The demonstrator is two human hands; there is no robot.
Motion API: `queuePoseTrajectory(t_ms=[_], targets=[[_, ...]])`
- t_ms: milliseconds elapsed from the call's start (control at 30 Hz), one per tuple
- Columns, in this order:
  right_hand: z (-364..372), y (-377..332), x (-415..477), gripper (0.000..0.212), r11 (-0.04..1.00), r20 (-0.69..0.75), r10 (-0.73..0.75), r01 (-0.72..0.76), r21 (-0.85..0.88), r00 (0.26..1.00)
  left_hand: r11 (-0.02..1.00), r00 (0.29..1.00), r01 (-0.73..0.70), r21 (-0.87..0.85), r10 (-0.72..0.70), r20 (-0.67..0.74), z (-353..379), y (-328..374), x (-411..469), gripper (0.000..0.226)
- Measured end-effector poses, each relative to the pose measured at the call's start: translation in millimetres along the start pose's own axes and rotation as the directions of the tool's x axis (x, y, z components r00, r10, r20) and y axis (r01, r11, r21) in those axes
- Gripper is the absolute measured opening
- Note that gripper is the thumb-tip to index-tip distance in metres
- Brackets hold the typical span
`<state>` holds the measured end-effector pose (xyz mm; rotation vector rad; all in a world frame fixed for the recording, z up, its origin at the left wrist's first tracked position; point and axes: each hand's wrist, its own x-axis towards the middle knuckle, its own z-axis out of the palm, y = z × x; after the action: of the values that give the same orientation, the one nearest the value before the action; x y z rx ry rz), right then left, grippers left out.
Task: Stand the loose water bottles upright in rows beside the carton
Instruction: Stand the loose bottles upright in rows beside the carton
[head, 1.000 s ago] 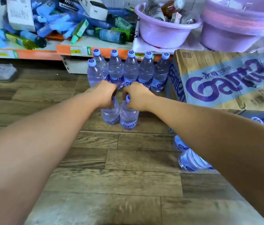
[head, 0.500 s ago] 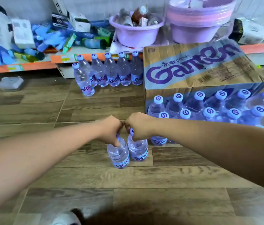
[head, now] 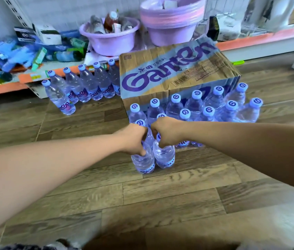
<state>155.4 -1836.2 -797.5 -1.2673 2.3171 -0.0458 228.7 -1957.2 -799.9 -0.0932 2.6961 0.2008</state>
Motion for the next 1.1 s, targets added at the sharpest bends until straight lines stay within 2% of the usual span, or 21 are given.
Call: queuePoseTrajectory(t_ms=[200, 333, 400, 533, 700, 800, 867, 933, 1000, 1067, 1100], targets=[[-4.3, 10.3, -8.2, 0.037, 0.997, 0.039, 0.066, -0.068, 0.044, 0.997, 0.998, 0.999, -0.029, 0.049, 0.031, -0.039, 4.6, 3.9, 3.8, 0.026], [2.2, 11.7, -4.2, 0.039, 0.994, 0.047, 0.091, -0.093, 0.053, 0.995, 0.996, 0.995, -0.064, 0.061, 0.068, -0.067, 12.2, 3.1, 7.9, 0.017], [6.7, 12.8, -2.9, 0.038, 0.994, 0.046, 0.101, -0.103, 0.039, 0.994, 0.995, 0.996, -0.070, 0.071, 0.074, -0.059, 10.6, 2.6, 8.4, 0.020], [17.2, 10.3, 0.2, 0.036, 0.990, -0.008, 0.130, -0.130, 0.051, 0.991, 0.995, 0.998, -0.053, 0.090, 0.051, 0.025, 7.3, 1.9, 9.3, 0.036], [9.8, 1.8, 1.0, 0.048, 0.990, 0.053, 0.141, -0.142, 0.016, 0.989, 0.992, 0.985, -0.037, 0.120, 0.016, 0.170, 7.7, 3.4, 16.3, 0.054], [-6.5, -6.5, 5.9, 0.048, 0.980, -0.018, 0.167, -0.168, -0.108, 0.986, 0.991, 0.964, -0.072, 0.115, 0.039, 0.263, -6.0, 4.5, 19.3, 0.072], [-20.7, -11.7, 16.1, 0.043, 0.983, -0.122, 0.157, -0.167, -0.076, 0.980, 0.994, 0.959, -0.081, 0.070, 0.058, 0.277, -22.4, -0.3, 18.5, 0.073], [-34.2, -15.9, 28.6, 0.038, 0.991, -0.204, 0.130, -0.134, -0.009, 0.970, 0.998, 0.960, -0.062, -0.007, 0.062, 0.273, -41.4, -12.7, 17.1, 0.060], [-45.7, -22.9, 46.2, 0.034, 0.995, -0.260, 0.096, -0.088, 0.039, 0.961, 0.976, 0.967, -0.032, -0.217, 0.085, 0.239, -56.8, -38.4, 18.2, 0.027], [-53.1, -33.8, 69.2, 0.033, 0.995, -0.328, 0.060, -0.031, 0.091, 0.943, 0.902, 0.982, -0.010, -0.431, 0.090, 0.166, -70.6, -72.2, 17.9, 0.018], [-54.9, -37.9, 80.7, 0.036, 0.993, -0.350, 0.045, -0.004, 0.117, 0.936, 0.890, 0.990, 0.006, -0.455, 0.058, 0.126, -76.0, -88.9, 17.1, 0.015]])
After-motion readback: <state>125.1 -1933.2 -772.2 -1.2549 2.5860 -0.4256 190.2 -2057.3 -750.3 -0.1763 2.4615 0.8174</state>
